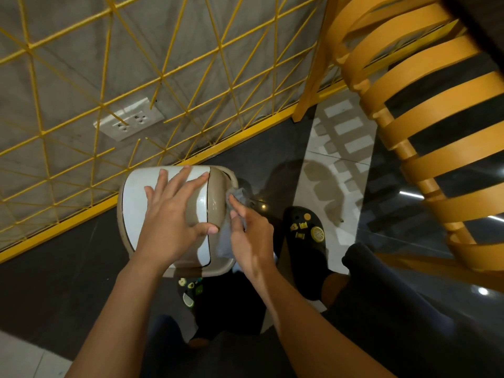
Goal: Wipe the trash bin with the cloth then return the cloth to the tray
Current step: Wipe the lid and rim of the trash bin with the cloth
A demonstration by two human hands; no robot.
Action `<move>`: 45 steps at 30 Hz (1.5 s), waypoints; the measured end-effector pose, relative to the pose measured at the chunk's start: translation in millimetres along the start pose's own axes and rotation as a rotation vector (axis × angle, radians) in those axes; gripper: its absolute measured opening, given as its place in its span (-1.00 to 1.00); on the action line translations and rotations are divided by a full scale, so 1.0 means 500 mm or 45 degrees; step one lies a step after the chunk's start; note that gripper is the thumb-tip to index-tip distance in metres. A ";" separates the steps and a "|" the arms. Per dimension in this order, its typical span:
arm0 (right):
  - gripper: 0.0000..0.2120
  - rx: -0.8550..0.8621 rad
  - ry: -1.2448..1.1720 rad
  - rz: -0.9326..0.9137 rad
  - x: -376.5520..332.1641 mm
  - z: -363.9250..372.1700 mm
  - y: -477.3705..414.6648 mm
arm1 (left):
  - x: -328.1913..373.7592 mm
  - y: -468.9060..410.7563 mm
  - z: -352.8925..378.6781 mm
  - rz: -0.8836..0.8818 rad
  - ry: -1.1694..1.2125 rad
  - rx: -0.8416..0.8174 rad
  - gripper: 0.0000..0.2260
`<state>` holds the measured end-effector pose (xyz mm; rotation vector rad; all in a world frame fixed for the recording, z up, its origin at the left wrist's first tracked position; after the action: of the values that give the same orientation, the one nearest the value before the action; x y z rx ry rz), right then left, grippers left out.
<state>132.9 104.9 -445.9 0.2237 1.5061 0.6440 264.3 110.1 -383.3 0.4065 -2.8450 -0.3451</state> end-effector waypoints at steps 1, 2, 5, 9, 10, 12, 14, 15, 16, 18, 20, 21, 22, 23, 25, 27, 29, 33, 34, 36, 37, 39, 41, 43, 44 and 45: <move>-0.68 0.003 -0.036 -0.022 -0.005 0.003 0.003 | 0.000 -0.001 0.000 0.007 0.000 0.008 -0.20; -0.67 0.001 -0.053 -0.033 -0.005 0.004 0.007 | 0.001 -0.001 0.000 0.008 -0.004 0.011 -0.20; -0.66 0.002 0.065 -0.036 0.010 -0.004 0.008 | 0.002 -0.001 0.004 0.008 -0.005 0.006 -0.20; -0.68 0.017 -0.033 -0.014 0.020 -0.003 0.011 | -0.002 0.000 0.003 -0.003 0.013 0.019 -0.20; -0.67 0.015 -0.070 -0.040 0.021 0.000 0.023 | -0.003 0.000 0.003 -0.003 0.012 0.024 -0.20; -0.65 0.028 0.028 -0.144 0.025 -0.001 0.053 | -0.002 0.000 0.004 -0.002 0.002 0.023 -0.20; -0.63 0.039 0.151 -0.220 0.037 -0.008 0.065 | -0.001 0.000 0.006 0.003 -0.007 0.020 -0.20; -0.63 0.019 0.222 -0.208 0.039 -0.007 0.058 | 0.000 0.000 0.007 0.006 -0.009 0.021 -0.20; -0.63 -0.009 0.274 -0.172 0.037 -0.004 0.043 | 0.000 0.001 0.006 0.008 -0.007 0.021 -0.20; -0.65 0.003 0.252 -0.119 0.014 -0.002 0.006 | -0.001 0.001 0.005 0.012 0.003 0.019 -0.20; -0.66 0.043 0.151 -0.180 -0.028 -0.002 -0.018 | -0.002 0.000 0.004 0.017 0.009 0.018 -0.20; -0.67 0.045 0.118 -0.223 -0.042 0.001 -0.018 | -0.002 0.000 0.005 0.016 0.007 0.017 -0.20; -0.67 0.028 0.112 -0.255 -0.050 0.008 -0.011 | -0.002 0.001 0.005 0.013 0.004 0.017 -0.20; -0.67 0.004 0.131 -0.290 -0.049 0.014 0.006 | -0.001 0.000 0.004 0.010 0.001 0.021 -0.21; -0.66 0.002 0.181 -0.430 -0.047 0.020 0.052 | -0.001 -0.001 0.002 0.006 -0.002 0.027 -0.22; -0.64 0.042 0.230 -0.561 -0.048 0.017 0.082 | 0.000 -0.001 0.001 0.006 -0.008 0.021 -0.23; -0.61 0.007 0.349 -0.576 -0.057 0.022 0.063 | 0.000 0.000 0.001 0.005 0.003 0.018 -0.22; -0.57 -0.064 0.486 -0.501 -0.088 0.023 -0.014 | 0.000 -0.002 0.002 0.002 0.000 0.006 -0.20; -0.57 -0.065 0.494 -0.512 -0.091 0.021 -0.016 | 0.000 -0.002 0.003 -0.001 -0.003 0.004 -0.20; -0.58 -0.059 0.490 -0.516 -0.081 0.022 0.005 | -0.002 -0.003 0.002 -0.009 0.006 0.009 -0.20; -0.59 -0.033 0.442 -0.518 -0.071 0.022 0.023 | -0.003 -0.003 0.001 -0.013 0.009 0.010 -0.20; -0.60 0.019 0.327 -0.525 -0.061 0.020 0.048 | -0.003 -0.004 0.002 -0.012 0.001 0.014 -0.21; -0.57 0.017 0.298 -0.462 -0.066 0.021 0.026 | -0.002 -0.003 0.002 -0.001 0.000 0.019 -0.21; -0.54 -0.037 0.396 -0.381 -0.078 0.026 -0.026 | -0.002 -0.002 0.002 0.003 -0.001 0.017 -0.20; -0.54 -0.073 0.444 -0.351 -0.087 0.029 -0.052 | -0.003 -0.002 0.004 0.005 -0.002 0.015 -0.20; -0.55 -0.113 0.463 -0.318 -0.096 0.031 -0.075 | -0.002 -0.002 0.004 0.009 -0.001 0.015 -0.20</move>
<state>160.3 53.2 -423.1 -0.1574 1.8120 0.5680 265.0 110.0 -385.9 0.3986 -2.8495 -0.3275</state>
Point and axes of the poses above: each hand's wrist, its own y-axis away from the middle knuckle, its own z-axis out of the palm, x = y × z, the point moved 8 cm from there along -y, towards the middle knuckle, and after that the axes turned 13 degrees about -y, right-handed, at the moved point
